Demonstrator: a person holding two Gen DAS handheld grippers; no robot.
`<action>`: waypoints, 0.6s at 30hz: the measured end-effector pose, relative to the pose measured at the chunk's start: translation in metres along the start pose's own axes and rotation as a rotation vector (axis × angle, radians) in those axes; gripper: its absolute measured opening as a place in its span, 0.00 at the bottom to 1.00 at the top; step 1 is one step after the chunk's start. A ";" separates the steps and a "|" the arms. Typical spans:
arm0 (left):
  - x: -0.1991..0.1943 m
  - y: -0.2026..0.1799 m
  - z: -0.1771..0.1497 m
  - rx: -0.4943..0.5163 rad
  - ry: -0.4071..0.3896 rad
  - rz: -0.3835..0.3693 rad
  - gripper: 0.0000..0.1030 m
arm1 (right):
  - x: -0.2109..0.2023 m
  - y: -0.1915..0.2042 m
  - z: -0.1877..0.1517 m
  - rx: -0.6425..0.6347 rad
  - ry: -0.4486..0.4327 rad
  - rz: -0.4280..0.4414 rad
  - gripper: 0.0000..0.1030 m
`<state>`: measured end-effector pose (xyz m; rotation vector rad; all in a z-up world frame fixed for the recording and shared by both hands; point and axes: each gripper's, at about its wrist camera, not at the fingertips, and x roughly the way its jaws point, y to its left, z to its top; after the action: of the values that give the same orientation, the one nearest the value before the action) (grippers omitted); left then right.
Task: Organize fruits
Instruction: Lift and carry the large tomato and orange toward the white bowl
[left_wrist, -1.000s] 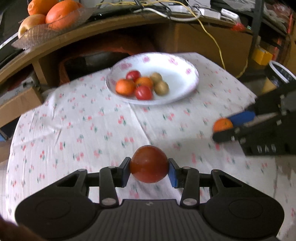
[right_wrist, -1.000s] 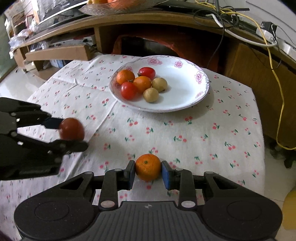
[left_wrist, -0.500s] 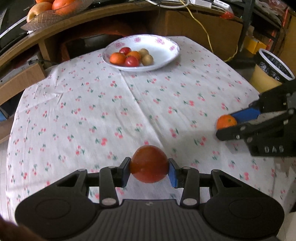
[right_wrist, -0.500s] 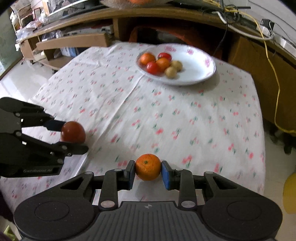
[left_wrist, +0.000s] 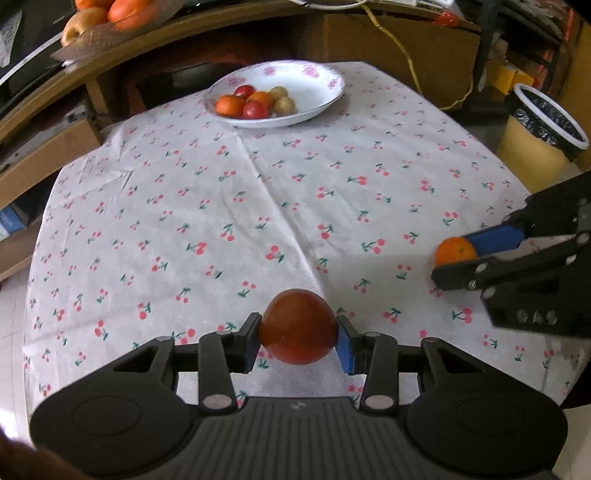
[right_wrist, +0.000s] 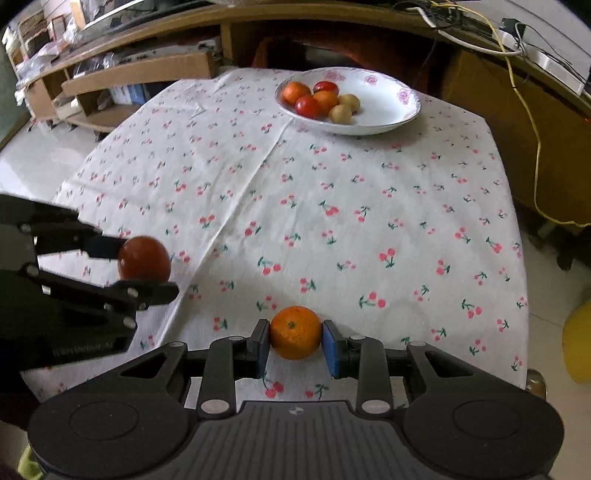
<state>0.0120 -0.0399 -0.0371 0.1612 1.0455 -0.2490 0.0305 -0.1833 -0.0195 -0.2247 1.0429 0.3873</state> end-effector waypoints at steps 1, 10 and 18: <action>0.002 0.002 -0.002 -0.008 0.010 0.004 0.45 | 0.001 0.000 0.001 0.002 0.000 -0.005 0.29; 0.009 0.005 0.004 -0.014 0.035 0.034 0.45 | 0.003 0.003 0.011 -0.001 0.006 -0.033 0.29; 0.012 0.007 0.017 -0.021 0.025 0.049 0.45 | 0.007 0.013 0.020 -0.022 0.007 -0.026 0.29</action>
<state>0.0336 -0.0385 -0.0394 0.1711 1.0669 -0.1919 0.0441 -0.1624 -0.0159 -0.2591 1.0420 0.3749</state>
